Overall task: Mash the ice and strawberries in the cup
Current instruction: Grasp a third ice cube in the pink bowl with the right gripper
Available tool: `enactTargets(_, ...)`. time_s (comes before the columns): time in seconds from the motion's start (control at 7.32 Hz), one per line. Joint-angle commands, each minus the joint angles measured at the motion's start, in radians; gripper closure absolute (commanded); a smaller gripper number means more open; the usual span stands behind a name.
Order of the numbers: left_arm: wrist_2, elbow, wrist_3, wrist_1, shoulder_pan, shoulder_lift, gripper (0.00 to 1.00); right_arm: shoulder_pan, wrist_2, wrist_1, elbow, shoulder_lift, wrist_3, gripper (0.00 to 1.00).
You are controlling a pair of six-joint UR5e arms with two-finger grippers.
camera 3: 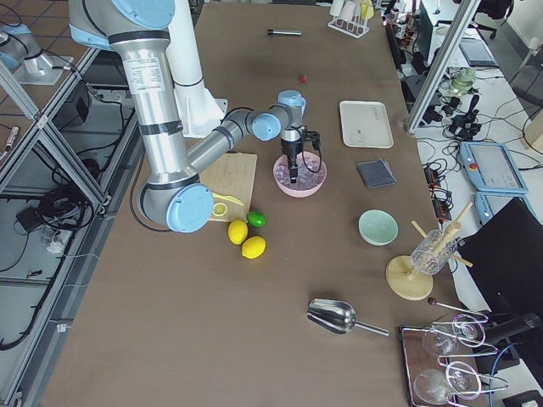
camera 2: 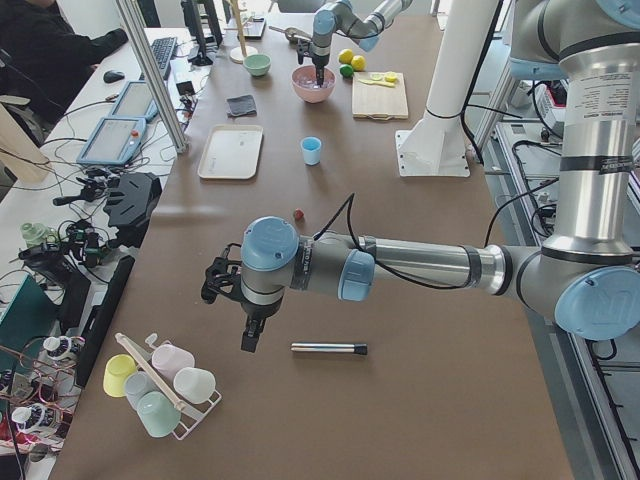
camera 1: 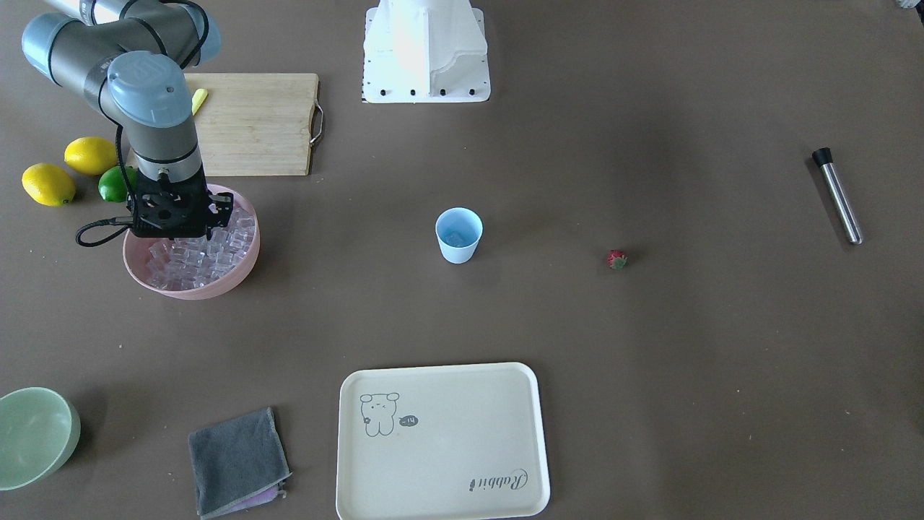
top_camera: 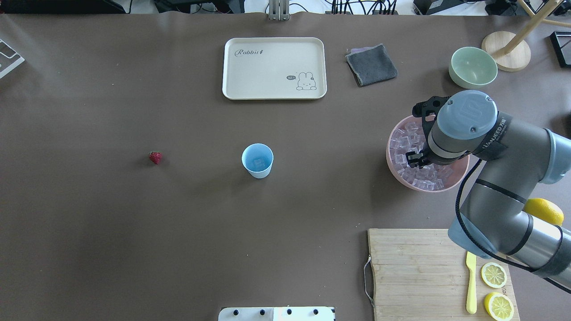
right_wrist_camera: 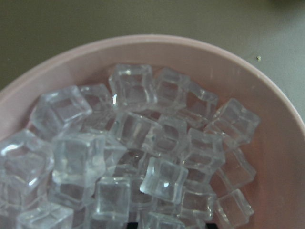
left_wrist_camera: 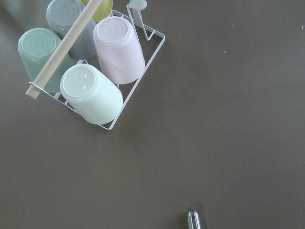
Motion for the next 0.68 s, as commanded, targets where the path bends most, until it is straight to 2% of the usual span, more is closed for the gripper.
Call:
enactTargets(0.0,0.000,0.001,0.000,0.000,0.000,0.000,0.01,-0.002,0.000,0.001,-0.003,0.002,-0.011,0.78)
enactTargets(0.27,0.000,0.003,0.000,0.000,0.000,0.000,0.01,0.006,0.004,-0.001,-0.003,0.022,-0.049,0.95)
enactTargets(0.55,0.000,0.007,0.000,-0.003,0.000,0.000,0.01,0.051,0.042,-0.013,0.006,0.057,-0.055,0.96)
